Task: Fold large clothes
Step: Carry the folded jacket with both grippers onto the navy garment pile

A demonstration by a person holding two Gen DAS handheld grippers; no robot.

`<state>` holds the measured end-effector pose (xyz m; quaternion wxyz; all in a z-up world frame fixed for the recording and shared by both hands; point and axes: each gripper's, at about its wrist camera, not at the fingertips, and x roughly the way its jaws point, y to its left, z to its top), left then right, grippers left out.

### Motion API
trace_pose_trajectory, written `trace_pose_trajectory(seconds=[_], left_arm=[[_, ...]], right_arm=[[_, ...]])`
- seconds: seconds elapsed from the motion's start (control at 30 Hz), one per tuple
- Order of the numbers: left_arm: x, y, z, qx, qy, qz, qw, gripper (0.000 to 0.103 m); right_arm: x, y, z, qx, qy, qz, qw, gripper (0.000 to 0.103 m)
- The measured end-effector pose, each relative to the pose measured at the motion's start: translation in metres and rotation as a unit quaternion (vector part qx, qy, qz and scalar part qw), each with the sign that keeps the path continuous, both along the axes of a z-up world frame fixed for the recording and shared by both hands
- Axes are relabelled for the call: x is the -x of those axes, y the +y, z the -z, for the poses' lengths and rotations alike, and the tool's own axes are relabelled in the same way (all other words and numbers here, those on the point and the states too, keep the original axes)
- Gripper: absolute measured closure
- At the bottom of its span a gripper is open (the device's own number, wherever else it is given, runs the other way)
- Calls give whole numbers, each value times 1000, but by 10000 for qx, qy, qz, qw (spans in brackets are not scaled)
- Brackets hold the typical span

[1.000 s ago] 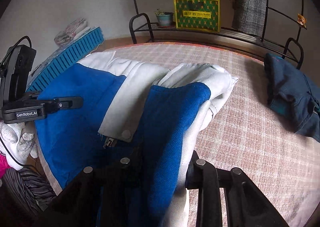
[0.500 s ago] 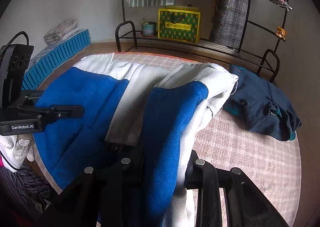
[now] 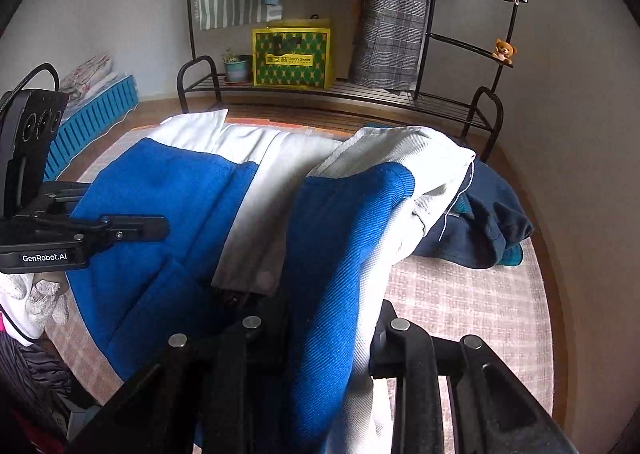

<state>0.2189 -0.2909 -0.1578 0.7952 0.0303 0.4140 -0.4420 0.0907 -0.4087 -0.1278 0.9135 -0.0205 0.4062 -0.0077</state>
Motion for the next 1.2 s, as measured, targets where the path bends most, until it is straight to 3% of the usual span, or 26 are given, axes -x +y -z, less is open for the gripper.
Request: trace_pose_trajectory(seconds=[0.3,0.7,0.93,1.2], left_arm=[[-41,-77,-16,356,-54,128,9993,77],[-127,-164,-31,743,-223,69,9970,77],[-173,-197,-4,765,-132,-26,9970,77],[-204,-209,53,181,-7,-280,9994,76]], right_arm=[[-33,-70,-36,346,-274,235,9987,77],[-123,-153,-69,593,-586,359,9959,77],[-175,-193,-50,403,-693,405,9960,77],[-210,-238,15,4,-300,665,9973,75]])
